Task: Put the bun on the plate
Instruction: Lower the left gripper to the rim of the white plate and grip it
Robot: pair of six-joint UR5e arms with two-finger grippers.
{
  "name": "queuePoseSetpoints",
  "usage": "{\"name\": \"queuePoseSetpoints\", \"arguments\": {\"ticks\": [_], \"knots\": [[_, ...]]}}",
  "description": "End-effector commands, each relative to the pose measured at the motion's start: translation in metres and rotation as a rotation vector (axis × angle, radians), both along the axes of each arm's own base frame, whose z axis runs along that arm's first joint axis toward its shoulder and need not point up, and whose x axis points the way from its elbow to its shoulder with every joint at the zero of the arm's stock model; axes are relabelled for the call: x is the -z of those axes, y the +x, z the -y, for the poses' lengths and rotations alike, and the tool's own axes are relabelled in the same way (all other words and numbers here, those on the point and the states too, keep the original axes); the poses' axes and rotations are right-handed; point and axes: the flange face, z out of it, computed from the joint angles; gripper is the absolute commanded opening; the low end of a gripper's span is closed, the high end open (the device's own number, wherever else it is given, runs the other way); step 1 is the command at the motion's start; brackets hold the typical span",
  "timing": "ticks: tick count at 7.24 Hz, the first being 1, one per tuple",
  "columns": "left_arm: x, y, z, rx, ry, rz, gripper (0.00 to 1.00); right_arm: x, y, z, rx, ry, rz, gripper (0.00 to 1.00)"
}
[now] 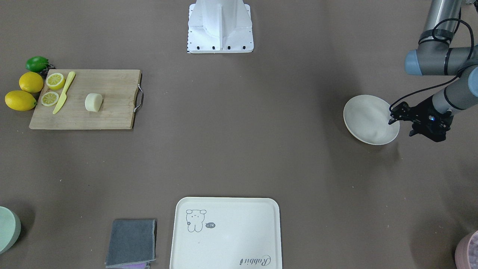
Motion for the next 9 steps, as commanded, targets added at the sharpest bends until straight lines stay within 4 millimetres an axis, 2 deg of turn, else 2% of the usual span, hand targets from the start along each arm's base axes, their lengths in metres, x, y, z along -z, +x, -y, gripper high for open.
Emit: {"name": "queuePoseSetpoints", "arguments": {"ticks": [1,3,6,7,8,9], "knots": [[-0.009,0.013,-0.003,-0.021,0.031,0.004,0.72,-0.001,0.001,0.000,-0.004,-0.001,-0.003,1.00],[-0.006,0.014,-0.003,-0.022,0.042,-0.007,0.00,0.000,0.001,0.001,-0.003,0.001,-0.005,1.00],[0.007,0.012,0.005,-0.012,0.061,-0.023,0.00,0.001,0.000,0.001,-0.004,0.003,-0.005,1.00],[0.021,0.006,0.013,0.017,0.074,-0.034,0.00,0.002,-0.001,0.001,-0.001,0.005,-0.005,1.00],[0.068,0.000,0.027,0.078,0.074,-0.090,0.00,0.002,-0.001,0.001,0.000,0.005,-0.004,1.00],[0.105,0.008,0.036,0.127,0.012,-0.153,0.00,0.002,-0.003,0.000,0.004,0.002,0.001,1.00]]}}
